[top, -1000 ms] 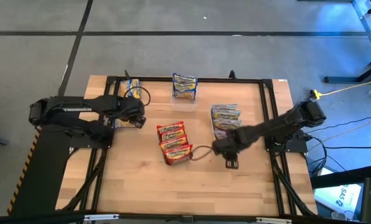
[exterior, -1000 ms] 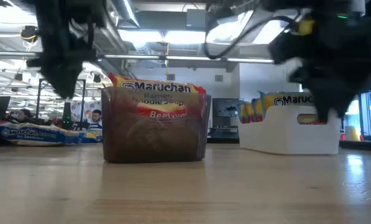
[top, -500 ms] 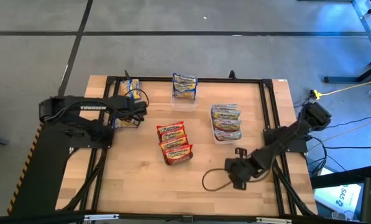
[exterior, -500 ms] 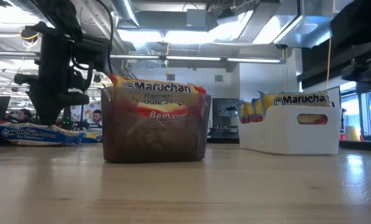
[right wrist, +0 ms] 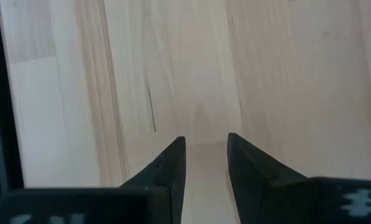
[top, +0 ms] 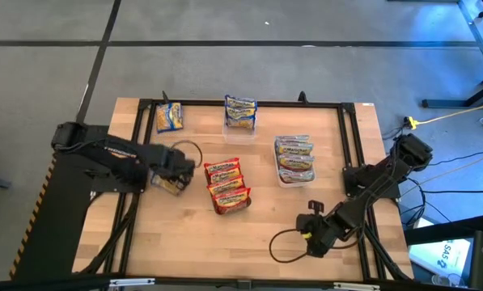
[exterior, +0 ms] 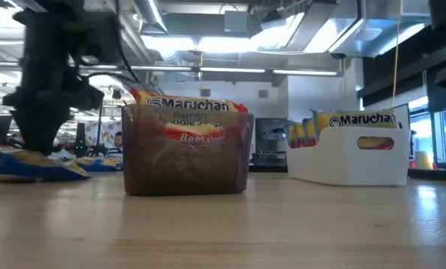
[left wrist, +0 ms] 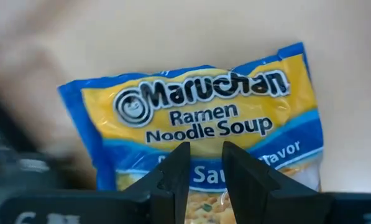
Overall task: Sort Maruchan noodles
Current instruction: Put the blue noodle pack into the transparent bin
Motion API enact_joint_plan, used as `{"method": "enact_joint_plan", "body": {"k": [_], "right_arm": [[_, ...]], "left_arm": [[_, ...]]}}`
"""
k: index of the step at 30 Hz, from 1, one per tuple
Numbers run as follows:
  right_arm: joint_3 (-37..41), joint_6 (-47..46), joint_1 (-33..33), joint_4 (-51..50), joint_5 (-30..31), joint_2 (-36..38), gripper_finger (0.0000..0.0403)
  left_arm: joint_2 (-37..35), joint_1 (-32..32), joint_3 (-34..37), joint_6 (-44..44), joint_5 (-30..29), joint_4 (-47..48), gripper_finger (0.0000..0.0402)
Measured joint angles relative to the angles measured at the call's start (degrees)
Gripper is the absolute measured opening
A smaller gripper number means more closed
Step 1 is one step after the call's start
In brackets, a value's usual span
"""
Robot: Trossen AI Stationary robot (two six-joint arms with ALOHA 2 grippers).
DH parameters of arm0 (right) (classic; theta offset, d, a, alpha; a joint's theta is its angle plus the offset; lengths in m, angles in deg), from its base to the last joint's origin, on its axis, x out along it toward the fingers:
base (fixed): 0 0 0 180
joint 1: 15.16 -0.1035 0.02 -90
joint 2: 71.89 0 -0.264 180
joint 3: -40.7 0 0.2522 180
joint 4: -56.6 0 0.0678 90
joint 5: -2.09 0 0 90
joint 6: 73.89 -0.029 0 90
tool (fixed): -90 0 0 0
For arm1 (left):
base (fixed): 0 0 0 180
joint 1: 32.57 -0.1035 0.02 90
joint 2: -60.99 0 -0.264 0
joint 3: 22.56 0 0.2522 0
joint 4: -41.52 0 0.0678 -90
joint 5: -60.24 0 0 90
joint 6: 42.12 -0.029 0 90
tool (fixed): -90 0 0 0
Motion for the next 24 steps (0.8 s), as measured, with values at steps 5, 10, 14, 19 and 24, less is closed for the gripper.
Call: {"method": "enact_joint_plan", "body": {"k": [5,10,14,19,24], "right_arm": [[0.0,0.5,0.2,0.6,0.1,0.0,0.0092],[0.0,0.8,0.2,0.7,0.1,0.0,0.0092],[0.0,0.6,0.2,1.0,0.0,0.0,0.0092],[0.0,0.6,0.2,1.1,0.3,0.0,0.0092],[0.0,0.6,0.2,1.2,1.5,0.0,0.0092]], "left_arm": [[0.0,12.5,0.0,4.7,2.3,-10.7,0.0089],[1.5,23.2,0.0,5.2,4.7,-23.0,0.0089],[5.2,29.4,0.0,6.8,5.0,-31.5,0.0089],[12.5,32.8,-0.4,10.2,6.1,-44.2,0.0089],[20.6,34.0,-7.0,8.0,5.7,-49.2,0.0089]]}}
